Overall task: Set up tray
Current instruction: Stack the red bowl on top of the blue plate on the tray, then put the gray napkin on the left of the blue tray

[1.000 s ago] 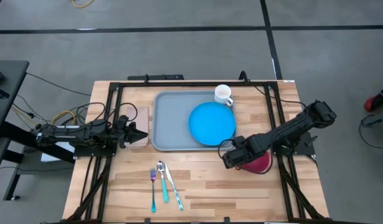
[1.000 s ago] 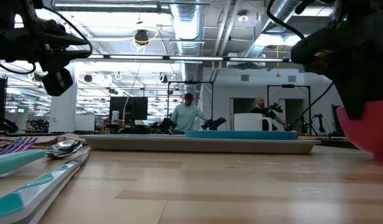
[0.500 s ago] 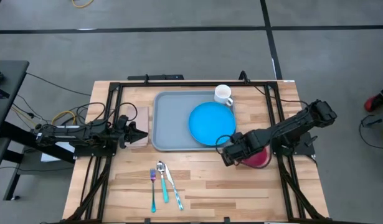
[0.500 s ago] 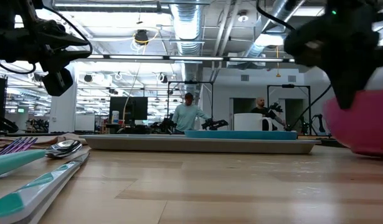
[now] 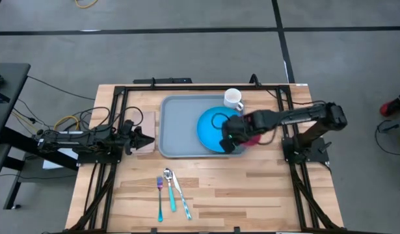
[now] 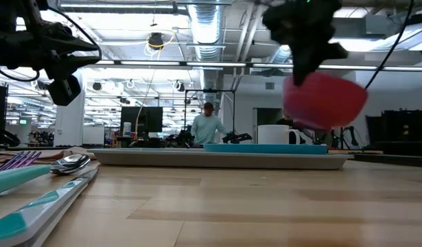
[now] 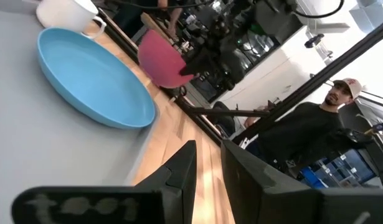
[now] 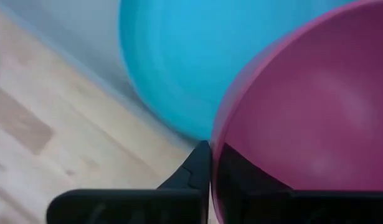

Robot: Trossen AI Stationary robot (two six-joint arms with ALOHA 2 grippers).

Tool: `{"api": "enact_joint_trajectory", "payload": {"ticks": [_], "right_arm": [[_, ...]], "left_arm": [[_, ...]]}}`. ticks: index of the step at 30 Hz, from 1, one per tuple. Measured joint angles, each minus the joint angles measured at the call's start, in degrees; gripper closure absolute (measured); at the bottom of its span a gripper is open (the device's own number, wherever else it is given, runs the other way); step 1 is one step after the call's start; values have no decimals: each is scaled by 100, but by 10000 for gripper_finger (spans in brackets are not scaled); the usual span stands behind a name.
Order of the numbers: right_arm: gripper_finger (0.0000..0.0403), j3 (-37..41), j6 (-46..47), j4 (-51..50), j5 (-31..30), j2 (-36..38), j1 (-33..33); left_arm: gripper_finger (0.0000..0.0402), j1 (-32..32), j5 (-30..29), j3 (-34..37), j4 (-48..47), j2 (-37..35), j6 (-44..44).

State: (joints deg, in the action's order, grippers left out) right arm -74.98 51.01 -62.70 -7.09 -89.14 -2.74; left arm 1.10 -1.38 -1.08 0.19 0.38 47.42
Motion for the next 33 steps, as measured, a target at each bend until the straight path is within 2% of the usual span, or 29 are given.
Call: {"api": "enact_joint_trajectory", "payload": {"ticks": [5,11,21,26,33], "right_arm": [[397,-212,-1173,198,393,-582,492],[399,-607,-2090,438,573,-1341,754],[396,-1412,-2670,276,846,-2274,903],[365,-1431,-2730,346,836,-2331,901],[292,-1431,-2775,847,693,-1753,844]], "left_arm": [[340,0,-157,0,21,1,0],[340,0,-223,0,32,1,-2],[340,0,-258,0,46,55,90],[340,-1,-259,0,46,158,386],[340,-2,-436,0,71,163,384]]}}
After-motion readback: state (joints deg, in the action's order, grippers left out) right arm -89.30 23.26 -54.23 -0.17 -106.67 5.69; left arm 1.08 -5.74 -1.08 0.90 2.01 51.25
